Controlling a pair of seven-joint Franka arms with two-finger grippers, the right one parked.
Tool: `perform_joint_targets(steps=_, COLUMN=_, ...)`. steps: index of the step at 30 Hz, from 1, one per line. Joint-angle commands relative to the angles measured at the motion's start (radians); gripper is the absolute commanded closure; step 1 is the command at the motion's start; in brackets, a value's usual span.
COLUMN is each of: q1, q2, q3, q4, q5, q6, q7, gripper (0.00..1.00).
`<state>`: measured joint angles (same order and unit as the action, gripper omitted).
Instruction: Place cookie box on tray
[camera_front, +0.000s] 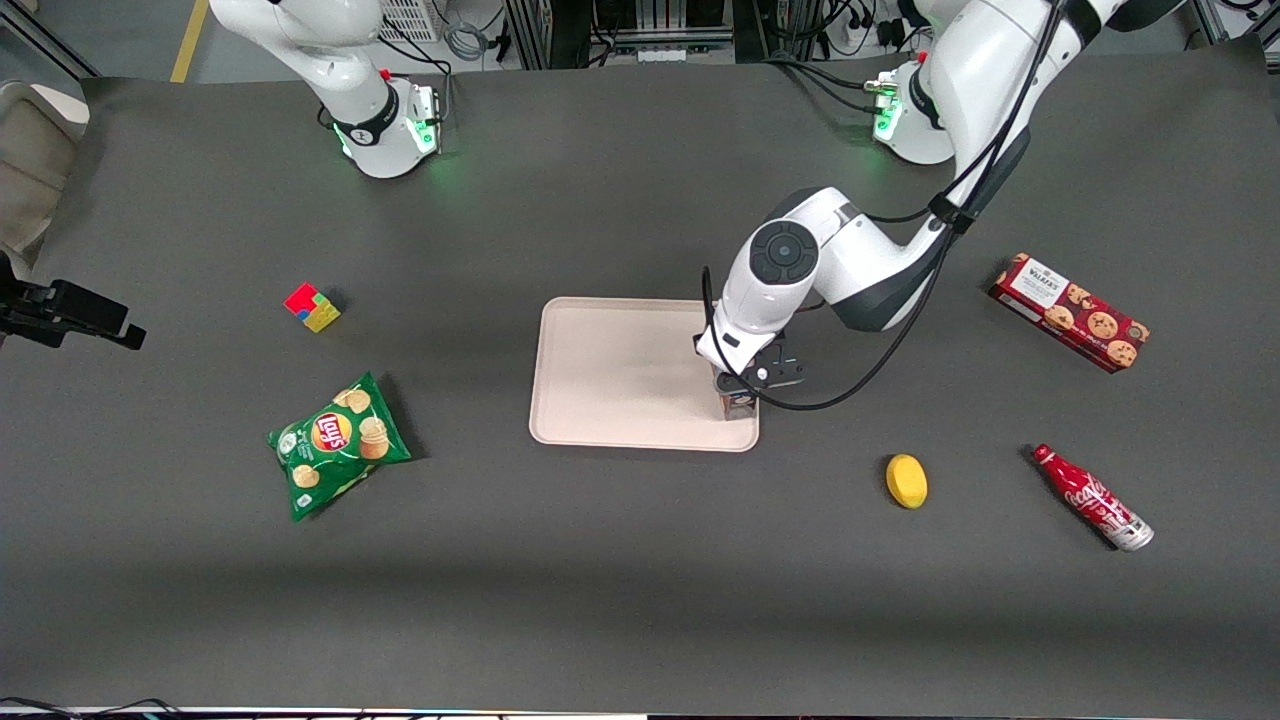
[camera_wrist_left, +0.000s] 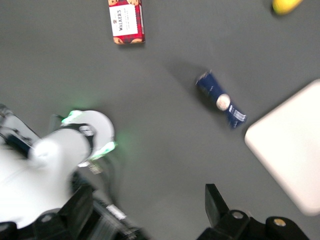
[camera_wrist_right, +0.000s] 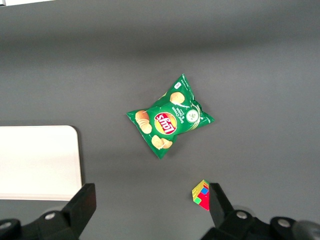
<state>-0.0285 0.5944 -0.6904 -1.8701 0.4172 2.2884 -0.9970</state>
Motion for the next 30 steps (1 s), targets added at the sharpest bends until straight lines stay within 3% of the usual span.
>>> perform_joint_targets(steps=1, q1=-0.008, q2=0.028, q3=0.003, q4=0.015, q5=0.040, q6=-0.017, q7=0.015, gripper=1.00)
perform_joint_targets(steps=3, q1=-0.008, q2=0.028, q3=0.003, q4=0.015, q5=0.040, q6=-0.015, q7=0.015, gripper=0.97)
perform_joint_targets(steps=4, q1=-0.010, q2=0.030, q3=0.005, q4=0.015, q5=0.040, q6=-0.015, q7=0.014, gripper=0.85)
perform_joint_targets(steps=6, q1=-0.010, q2=0.030, q3=0.005, q4=0.015, q5=0.040, q6=-0.015, q7=0.015, gripper=0.24)
perform_joint_targets(steps=7, q1=-0.008, q2=0.030, q3=0.003, q4=0.015, q5=0.040, q6=-0.017, q7=0.017, gripper=0.00)
perform_joint_targets(steps=21, q1=0.013, q2=-0.024, q3=0.000, q4=0.037, q5=0.014, q6=-0.093, q7=0.009, gripper=0.00)
perform_joint_targets(steps=30, q1=0.030, q2=-0.122, q3=-0.001, q4=0.167, q5=-0.121, q6=-0.302, q7=0.017, gripper=0.00)
